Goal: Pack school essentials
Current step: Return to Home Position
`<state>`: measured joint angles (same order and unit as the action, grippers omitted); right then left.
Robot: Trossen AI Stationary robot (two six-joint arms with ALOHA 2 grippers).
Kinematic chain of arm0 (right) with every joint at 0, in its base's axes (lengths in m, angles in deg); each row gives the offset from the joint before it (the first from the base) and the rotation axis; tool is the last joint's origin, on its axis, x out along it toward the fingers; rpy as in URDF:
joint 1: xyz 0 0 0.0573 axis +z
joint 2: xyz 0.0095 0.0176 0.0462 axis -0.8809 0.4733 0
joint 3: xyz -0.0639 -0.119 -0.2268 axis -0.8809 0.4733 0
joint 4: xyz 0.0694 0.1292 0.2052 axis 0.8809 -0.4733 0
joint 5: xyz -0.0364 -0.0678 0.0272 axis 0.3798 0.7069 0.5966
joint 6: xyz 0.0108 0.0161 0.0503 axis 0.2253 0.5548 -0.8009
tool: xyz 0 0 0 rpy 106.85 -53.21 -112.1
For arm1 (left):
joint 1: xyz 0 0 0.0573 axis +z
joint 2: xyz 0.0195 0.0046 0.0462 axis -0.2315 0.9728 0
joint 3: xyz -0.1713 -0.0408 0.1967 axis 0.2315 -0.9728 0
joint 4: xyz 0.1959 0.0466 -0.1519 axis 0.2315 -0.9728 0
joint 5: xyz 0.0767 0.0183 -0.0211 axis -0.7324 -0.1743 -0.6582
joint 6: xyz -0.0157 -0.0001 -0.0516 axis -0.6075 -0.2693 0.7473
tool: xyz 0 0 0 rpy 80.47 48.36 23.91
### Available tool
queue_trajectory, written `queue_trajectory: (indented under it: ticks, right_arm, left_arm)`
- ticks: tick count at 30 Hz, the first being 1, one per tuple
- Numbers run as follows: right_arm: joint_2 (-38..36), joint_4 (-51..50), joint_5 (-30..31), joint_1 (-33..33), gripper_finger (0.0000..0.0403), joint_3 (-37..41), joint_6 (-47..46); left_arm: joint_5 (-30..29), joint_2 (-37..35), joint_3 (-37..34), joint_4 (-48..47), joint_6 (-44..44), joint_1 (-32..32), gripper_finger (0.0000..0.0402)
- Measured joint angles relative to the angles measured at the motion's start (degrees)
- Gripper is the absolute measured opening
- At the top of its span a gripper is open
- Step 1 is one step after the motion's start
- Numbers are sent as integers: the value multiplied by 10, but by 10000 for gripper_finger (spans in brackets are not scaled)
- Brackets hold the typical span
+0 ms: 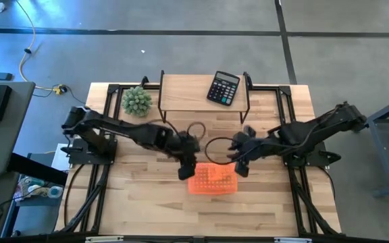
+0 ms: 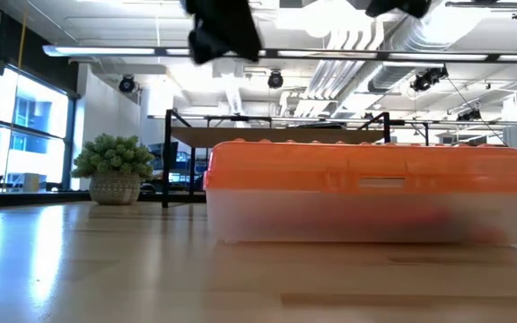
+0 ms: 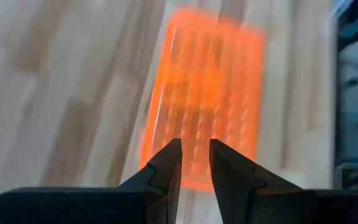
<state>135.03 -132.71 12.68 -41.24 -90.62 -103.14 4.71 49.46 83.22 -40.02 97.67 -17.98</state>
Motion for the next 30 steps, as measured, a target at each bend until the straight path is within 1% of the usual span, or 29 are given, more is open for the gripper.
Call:
queue_trajectory:
  ticks: [2,3,7,10,12,14,16,17,20,23,27,30]
  right_arm:
    - [-21,-3,28,-4,122,0,49]
    - [-32,-2,36,-7,122,0,73]
    - [-81,15,47,-27,122,16,153]
    - [-127,62,42,-50,122,67,194]
    - [-160,106,25,-70,122,111,199]
    - [-195,147,4,-90,122,157,200]
    - [-227,201,-12,-106,122,203,200]
    - [-244,220,-18,-113,122,227,200]
    - [-290,287,-30,-131,122,290,197]
    - [-332,338,-39,-146,122,344,180]
    - [-381,369,-42,-161,122,396,157]
    - [-412,384,-33,-171,122,426,142]
  left_arm:
    - [3,-27,0,11,-18,13,74]
    - [3,-44,0,2,-24,20,74]
    - [6,-110,0,15,-49,48,74]
    - [5,-161,1,28,-69,69,74]
    - [-1,-194,0,19,-81,83,74]
    - [-20,-224,-8,32,-86,90,74]
    - [-49,-260,-36,30,-79,95,74]
    - [-64,-275,-54,47,-73,93,74]
    - [-73,-328,-125,67,-40,90,74]
    - [-73,-381,-203,118,-4,89,74]
    - [-91,-450,-308,190,2,86,74]
    - [-93,-500,-381,244,2,85,74]
